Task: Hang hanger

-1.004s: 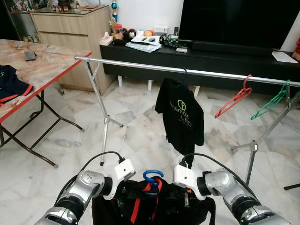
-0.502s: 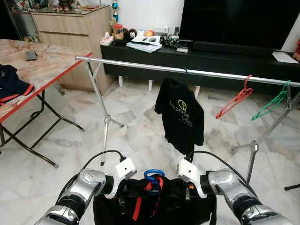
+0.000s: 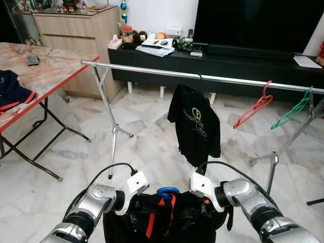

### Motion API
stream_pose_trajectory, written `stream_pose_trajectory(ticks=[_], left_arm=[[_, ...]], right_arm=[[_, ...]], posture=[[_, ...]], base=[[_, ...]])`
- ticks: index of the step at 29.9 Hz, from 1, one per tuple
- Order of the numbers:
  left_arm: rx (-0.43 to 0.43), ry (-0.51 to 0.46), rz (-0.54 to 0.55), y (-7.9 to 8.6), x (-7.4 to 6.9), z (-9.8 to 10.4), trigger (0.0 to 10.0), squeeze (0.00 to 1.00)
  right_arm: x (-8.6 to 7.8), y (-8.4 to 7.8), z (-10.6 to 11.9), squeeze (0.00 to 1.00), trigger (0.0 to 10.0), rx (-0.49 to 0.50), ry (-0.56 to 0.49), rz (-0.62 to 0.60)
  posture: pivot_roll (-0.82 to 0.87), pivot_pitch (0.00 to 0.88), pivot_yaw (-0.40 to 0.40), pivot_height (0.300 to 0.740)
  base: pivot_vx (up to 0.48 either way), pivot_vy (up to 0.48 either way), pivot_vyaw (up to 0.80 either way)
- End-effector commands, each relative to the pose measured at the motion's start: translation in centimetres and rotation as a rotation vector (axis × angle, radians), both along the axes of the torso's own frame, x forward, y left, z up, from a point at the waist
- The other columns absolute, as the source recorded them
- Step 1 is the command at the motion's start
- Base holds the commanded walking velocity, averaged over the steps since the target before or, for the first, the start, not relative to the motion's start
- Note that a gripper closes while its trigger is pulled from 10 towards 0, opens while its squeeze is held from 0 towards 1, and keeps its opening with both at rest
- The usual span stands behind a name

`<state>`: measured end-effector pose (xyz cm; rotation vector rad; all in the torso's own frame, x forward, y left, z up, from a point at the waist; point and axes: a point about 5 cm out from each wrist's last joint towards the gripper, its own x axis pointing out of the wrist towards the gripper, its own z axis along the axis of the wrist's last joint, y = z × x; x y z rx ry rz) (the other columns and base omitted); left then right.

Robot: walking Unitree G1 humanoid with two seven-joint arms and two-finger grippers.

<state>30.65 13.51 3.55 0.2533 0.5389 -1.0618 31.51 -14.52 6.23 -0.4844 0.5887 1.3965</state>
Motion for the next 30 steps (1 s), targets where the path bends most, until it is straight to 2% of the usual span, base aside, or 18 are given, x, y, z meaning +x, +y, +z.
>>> stream_pose_trajectory(ticks=[1,9,13,14,17,18,19,20,21,22,23,24,25,26,28,29,30], left_arm=[[0.002,-0.051,0.137,1.6,0.7,0.3,0.0,0.0],[0.007,-0.066,0.248,2.4,0.2,-0.6,0.0,0.0],[0.019,-0.091,0.308,3.0,0.1,-0.8,0.0,0.0],[0.026,-0.106,0.373,3.6,0.0,-1.0,0.0,0.0],[0.048,-0.141,0.456,4.6,0.0,-1.2,0.0,0.0],[0.066,-0.166,0.539,5.3,0.0,-1.2,0.0,0.0],[0.066,-0.166,0.539,5.3,0.0,-1.2,0.0,0.0],[0.069,-0.175,0.587,5.7,0.0,-1.3,0.0,0.0],[0.057,-0.186,0.722,6.7,0.0,-1.4,6.5,0.0],[0.051,-0.187,0.763,7.0,-0.1,-1.5,6.5,0.0],[0.048,-0.194,0.795,7.2,-0.2,-1.5,10.0,0.0],[0.047,-0.2,0.81,7.3,-0.3,-1.6,10.0,0.0],[0.04,-0.216,0.83,7.5,-0.6,-1.7,10.0,0.0],[0.04,-0.216,0.83,7.5,-0.6,-1.7,10.0,0.0],[0.023,-0.23,0.86,7.8,-0.7,-1.7,10.0,0.0],[0.023,-0.23,0.86,7.8,-0.7,-1.7,10.0,0.0],[0.005,-0.246,0.899,8.2,-0.9,-1.6,10.0,0.0]], right_arm=[[-0.1,-0.5,0.1,1.0,10.0,-0.036,0.0,0.03],[0.1,-1.4,0.2,1.0,10.0,-0.086,-0.054,0.008],[0.3,-1.6,0.1,1.0,10.0,-0.064,-0.074,-0.042],[0.2,-1.8,-0.2,1.0,10.0,-0.04,-0.097,-0.107],[0.5,-2.1,-0.5,1.0,10.0,-0.002,-0.163,-0.23],[0.7,-2.2,-0.5,0.0,10.0,0.06,-0.184,-0.34],[0.7,-2.2,-0.5,0.0,10.0,0.06,-0.184,-0.34],[0.8,-2.3,-0.6,0.0,10.0,0.095,-0.181,-0.416],[0.7,-2.5,-1.5,0.0,10.0,0.143,-0.184,-0.601],[0.5,-2.6,-2.0,0.0,10.0,0.149,-0.177,-0.66],[0.1,-2.7,-2.8,0.0,10.0,0.136,-0.173,-0.733],[-0.1,-2.8,-3.3,0.0,10.0,0.124,-0.169,-0.774],[-1.4,-2.8,-5.1,0.0,10.0,0.115,-0.107,-0.894],[-1.4,-2.8,-5.1,0.0,10.0,0.115,-0.107,-0.894],[-2.5,-2.9,-6.6,0.0,10.0,0.111,-0.046,-1.01],[-2.5,-2.9,-6.6,0.0,10.0,0.111,-0.046,-1.01],[-3.8,-2.8,-8.1,0.0,10.0,0.105,0.016,-1.137]], posture=[[0.01,0.005,-0.031,0.74],[0.0,0.004,-0.029,0.74],[0.0,0.0,-0.019,0.74],[0.0,0.0,-0.013,0.74],[-0.01,0.0,-0.008,0.74],[-0.01,0.0,-0.004,0.74],[-0.01,0.0,-0.004,0.74],[-0.02,0.0,0.003,0.74],[-0.03,0.0,0.011,0.74],[-0.03,0.0,0.011,0.74],[-0.03,0.0,0.021,0.74],[-0.03,0.0,0.021,0.74],[-0.03,0.0,0.024,0.74],[-0.03,0.0,0.024,0.74],[-0.03,0.0,0.027,0.74],[-0.03,0.0,0.027,0.74],[-0.03,0.0,0.034,0.74]], base=[[0.0,0.0,0.0],[0.0,0.0,0.0],[0.0,0.0,0.0],[0.0,0.0,0.0],[0.0,0.0,0.0],[0.0,0.0,0.0],[0.0,0.0,0.0],[0.0,0.0,0.0],[0.0,0.0,0.0],[0.0,0.0,0.0],[0.0,0.0,0.0],[0.0,0.0,0.0],[0.0,0.0,0.0],[0.0,0.0,0.0],[0.0,0.0,0.0],[0.0,0.0,0.0],[0.0,0.0,0.0]])
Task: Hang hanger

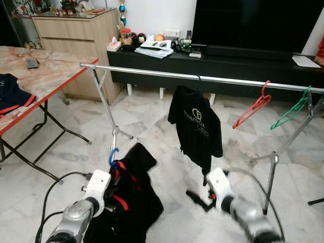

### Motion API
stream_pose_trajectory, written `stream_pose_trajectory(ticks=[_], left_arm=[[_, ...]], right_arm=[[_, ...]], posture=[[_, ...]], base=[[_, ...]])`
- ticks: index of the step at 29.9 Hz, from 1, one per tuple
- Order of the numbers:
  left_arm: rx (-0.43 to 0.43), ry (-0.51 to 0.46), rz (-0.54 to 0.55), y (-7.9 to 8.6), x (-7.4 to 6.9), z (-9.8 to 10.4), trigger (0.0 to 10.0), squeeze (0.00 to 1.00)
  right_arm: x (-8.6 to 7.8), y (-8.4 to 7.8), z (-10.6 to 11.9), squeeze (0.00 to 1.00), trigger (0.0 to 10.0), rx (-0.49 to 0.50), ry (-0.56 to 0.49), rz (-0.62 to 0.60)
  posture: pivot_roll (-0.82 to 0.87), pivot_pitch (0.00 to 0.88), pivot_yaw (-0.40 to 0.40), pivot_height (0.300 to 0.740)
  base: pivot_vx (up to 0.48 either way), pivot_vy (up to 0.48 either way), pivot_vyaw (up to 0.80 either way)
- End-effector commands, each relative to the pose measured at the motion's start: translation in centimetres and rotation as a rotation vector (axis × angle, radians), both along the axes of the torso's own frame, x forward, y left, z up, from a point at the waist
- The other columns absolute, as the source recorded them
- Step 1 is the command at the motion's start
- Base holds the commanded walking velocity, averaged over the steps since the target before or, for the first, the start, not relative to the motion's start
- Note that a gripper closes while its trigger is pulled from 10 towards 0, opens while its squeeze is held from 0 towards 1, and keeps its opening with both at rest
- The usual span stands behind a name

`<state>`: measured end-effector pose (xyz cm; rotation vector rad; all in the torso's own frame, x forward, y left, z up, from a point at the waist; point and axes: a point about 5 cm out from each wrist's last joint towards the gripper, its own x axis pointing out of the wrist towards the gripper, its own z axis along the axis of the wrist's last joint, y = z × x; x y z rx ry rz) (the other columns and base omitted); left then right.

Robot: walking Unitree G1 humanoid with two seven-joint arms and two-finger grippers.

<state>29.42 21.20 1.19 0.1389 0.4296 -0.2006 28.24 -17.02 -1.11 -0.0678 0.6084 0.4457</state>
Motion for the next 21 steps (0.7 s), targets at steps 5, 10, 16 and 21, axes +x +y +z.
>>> stream_pose_trajectory(ticks=[5,10,16,21], left_arm=[[-0.027,-0.091,0.09,1.4,0.0,0.9,10.0,0.0],[-0.025,-0.078,0.157,2.8,-0.8,0.5,10.0,0.0],[-0.046,-0.086,0.16,2.9,-0.7,0.6,10.0,0.0],[-0.051,-0.078,0.154,2.8,-0.8,0.5,10.0,0.0]], right_arm=[[-2.8,-0.4,-3.0,0.0,10.0,0.083,0.151,-0.379],[-6.3,-0.4,-5.6,0.0,10.0,0.044,0.296,-0.519],[-8.1,-0.4,-6.6,0.0,10.0,0.014,0.348,-0.528],[-8.2,-0.8,-6.6,0.0,10.0,0.011,0.349,-0.563]], posture=[[-0.02,0.0,0.045,0.74],[-0.02,0.0,0.048,0.74],[-0.01,0.0,0.05,0.74],[-0.02,0.0,0.055,0.74]], base=[[0.0,0.0,0.0],[0.0,0.0,0.0],[0.0,0.0,0.0],[0.0,0.0,0.0]])
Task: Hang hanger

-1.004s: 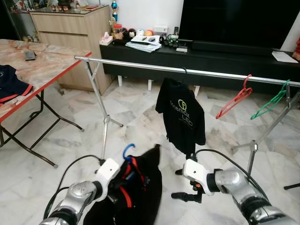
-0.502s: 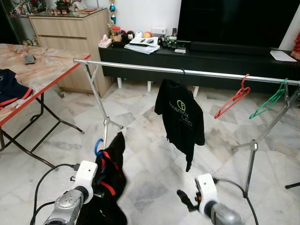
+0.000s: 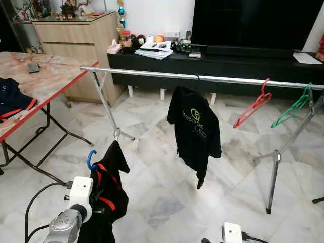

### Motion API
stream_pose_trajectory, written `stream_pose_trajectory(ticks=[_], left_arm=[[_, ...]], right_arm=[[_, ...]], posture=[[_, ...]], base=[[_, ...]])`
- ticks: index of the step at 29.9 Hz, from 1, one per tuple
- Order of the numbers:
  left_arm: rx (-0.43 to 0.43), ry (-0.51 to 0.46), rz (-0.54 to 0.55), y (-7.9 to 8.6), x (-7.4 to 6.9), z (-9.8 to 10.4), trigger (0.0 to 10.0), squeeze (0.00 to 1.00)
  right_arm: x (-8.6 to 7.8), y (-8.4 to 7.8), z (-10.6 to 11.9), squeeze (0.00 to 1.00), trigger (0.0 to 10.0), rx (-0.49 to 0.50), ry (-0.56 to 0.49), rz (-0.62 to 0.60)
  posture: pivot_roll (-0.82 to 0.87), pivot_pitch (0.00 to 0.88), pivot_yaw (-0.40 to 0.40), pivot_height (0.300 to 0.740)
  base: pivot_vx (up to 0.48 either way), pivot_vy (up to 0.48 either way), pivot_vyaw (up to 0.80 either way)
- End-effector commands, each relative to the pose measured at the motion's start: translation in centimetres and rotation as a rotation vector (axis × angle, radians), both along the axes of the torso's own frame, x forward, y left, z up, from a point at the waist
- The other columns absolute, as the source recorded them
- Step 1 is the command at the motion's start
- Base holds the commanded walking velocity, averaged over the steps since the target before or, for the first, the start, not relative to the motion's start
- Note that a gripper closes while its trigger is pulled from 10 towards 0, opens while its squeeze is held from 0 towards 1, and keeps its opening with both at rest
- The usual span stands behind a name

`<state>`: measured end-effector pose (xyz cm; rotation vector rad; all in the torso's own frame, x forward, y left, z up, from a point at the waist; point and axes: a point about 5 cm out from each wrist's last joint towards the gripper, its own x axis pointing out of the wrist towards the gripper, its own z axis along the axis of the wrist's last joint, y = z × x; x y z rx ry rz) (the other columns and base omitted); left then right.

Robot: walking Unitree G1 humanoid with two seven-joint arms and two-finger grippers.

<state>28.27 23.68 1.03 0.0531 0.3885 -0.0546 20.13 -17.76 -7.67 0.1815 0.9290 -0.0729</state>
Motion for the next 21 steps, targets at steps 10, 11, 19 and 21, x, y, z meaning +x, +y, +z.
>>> stream_pose_trajectory(ticks=[10,11,19,21], left_arm=[[-0.01,-0.04,-0.018,0.1,0.6,0.9,10.0,0.0],[-0.011,-0.04,-0.02,0.1,0.7,1.0,10.0,0.0],[-0.026,-0.055,-0.031,-0.4,1.4,1.4,10.0,0.0],[-0.026,-0.061,-0.032,-0.5,1.5,1.6,10.0,0.0]], right_arm=[[0.2,-0.1,0.1,0.0,10.0,0.005,-0.012,-0.009],[0.2,-0.1,0.2,0.0,10.0,0.0,-0.01,0.001],[0.6,-0.3,0.3,0.0,10.0,-0.017,-0.009,0.048],[0.7,-0.2,0.4,0.0,10.0,-0.02,-0.012,0.065]], posture=[[-0.02,0.0,0.061,0.74],[-0.02,0.0,0.058,0.74],[-0.03,0.0,0.053,0.74],[-0.04,0.0,0.05,0.74]], base=[[0.272,0.0,0.0],[0.296,0.0,0.0],[0.331,0.0,0.0],[0.351,0.0,0.0]])
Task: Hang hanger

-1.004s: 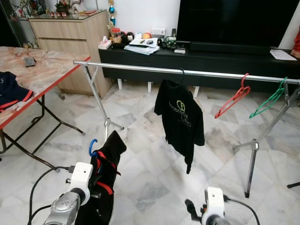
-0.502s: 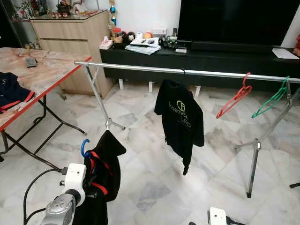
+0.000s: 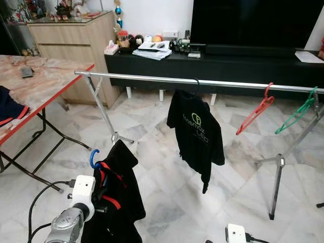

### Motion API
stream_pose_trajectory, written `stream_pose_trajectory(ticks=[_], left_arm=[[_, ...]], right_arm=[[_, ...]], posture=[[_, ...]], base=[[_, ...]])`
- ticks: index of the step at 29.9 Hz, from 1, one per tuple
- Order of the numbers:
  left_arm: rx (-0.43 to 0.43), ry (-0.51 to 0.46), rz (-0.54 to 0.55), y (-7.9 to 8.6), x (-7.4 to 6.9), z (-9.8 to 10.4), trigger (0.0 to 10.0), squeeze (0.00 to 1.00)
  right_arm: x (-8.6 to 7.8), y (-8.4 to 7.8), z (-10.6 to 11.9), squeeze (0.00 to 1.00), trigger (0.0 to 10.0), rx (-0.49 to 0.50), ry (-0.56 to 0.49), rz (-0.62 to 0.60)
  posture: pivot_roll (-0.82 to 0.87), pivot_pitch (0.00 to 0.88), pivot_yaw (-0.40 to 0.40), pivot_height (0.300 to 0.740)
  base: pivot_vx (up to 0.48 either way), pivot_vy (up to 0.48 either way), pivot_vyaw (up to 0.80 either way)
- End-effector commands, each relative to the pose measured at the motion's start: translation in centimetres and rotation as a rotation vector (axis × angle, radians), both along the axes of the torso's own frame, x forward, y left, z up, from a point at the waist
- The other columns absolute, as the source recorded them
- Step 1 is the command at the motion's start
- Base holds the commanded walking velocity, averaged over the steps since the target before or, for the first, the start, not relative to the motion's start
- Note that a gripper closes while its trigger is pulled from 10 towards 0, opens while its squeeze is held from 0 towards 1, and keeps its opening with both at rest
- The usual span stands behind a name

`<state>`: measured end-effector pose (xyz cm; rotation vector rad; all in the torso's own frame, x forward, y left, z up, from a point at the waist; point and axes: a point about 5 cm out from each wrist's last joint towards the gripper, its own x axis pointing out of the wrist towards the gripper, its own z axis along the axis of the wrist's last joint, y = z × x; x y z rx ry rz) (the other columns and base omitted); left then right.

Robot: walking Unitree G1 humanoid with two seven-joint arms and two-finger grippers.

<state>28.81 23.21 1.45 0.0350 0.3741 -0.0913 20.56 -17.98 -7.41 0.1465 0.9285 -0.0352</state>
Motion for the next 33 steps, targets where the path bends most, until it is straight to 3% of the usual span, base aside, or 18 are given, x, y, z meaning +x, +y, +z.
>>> stream_pose_trajectory(ticks=[1,33], left_arm=[[-0.002,-0.048,0.001,0.0,1.0,1.2,10.0,0.0],[0.034,-0.043,-0.018,-0.1,2.3,2.2,10.0,0.0]], right_arm=[[0.3,0.0,0.2,0.0,10.0,-0.006,-0.008,0.018],[0.7,0.6,0.4,0.0,10.0,0.001,-0.014,0.072]], posture=[[-0.04,0.0,0.05,0.74],[-0.02,0.0,0.059,0.74]], base=[[0.349,0.0,0.0],[0.35,0.0,0.0]])
